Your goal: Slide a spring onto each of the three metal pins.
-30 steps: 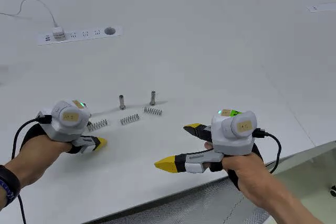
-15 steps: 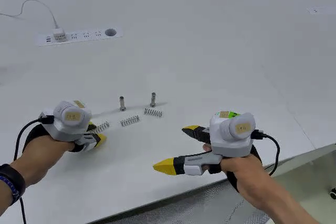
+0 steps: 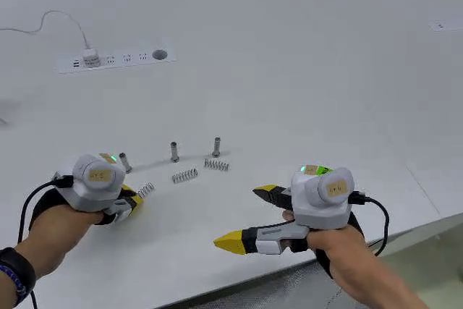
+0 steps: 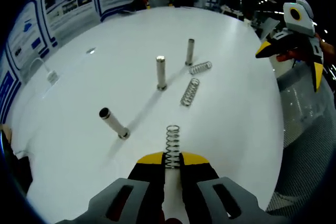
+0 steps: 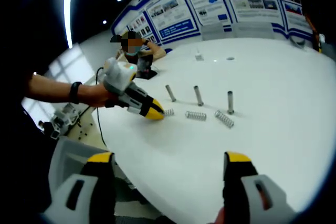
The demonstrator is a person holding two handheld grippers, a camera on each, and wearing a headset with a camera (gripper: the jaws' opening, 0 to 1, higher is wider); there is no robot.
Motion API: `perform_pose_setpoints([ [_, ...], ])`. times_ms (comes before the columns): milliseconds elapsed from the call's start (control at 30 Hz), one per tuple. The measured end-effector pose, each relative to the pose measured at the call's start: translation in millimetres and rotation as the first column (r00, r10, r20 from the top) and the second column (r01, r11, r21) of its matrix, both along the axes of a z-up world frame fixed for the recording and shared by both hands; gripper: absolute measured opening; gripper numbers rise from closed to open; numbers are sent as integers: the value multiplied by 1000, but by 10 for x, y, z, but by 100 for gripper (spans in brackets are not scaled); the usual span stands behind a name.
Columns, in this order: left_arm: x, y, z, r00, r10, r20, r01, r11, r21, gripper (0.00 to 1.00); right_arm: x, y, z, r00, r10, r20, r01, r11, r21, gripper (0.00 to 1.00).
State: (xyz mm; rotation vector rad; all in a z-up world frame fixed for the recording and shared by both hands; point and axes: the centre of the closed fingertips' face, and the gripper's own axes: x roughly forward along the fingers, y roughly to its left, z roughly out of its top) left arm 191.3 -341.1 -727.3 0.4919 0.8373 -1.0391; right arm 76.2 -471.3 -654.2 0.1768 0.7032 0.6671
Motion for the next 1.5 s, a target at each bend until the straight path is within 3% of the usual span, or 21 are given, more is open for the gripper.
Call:
perform_pose_setpoints([
  [233, -88, 7, 98, 1000, 16, -3, -16, 999, -30, 10, 3, 61, -13, 1000, 10, -4, -10, 1000, 7, 86],
  [333, -122, 8, 142, 999, 29, -14, -30, 997, -65, 11, 6, 69, -25, 1000, 11, -8, -11, 1000, 7, 85],
  [467, -236, 53, 204, 1000, 22, -15, -24, 997, -78, 11, 16, 84, -15, 1000, 8, -9, -8, 1000, 16, 85],
  [800, -356, 137, 361, 1000, -2, 13, 3, 996, -90, 11, 21, 147, -36, 1000, 13, -16, -12, 999, 36, 84],
  [1200, -409, 19, 523, 998, -41, 40, 45, 993, -109, 11, 90, 214, 29, 1000, 10, -7, -10, 997, 71, 83],
  [1500, -410, -116, 596, 995, -78, 56, 85, 989, -124, 11, 204, 266, 146, 1000, -7, 11, 6, 991, 135, 77],
])
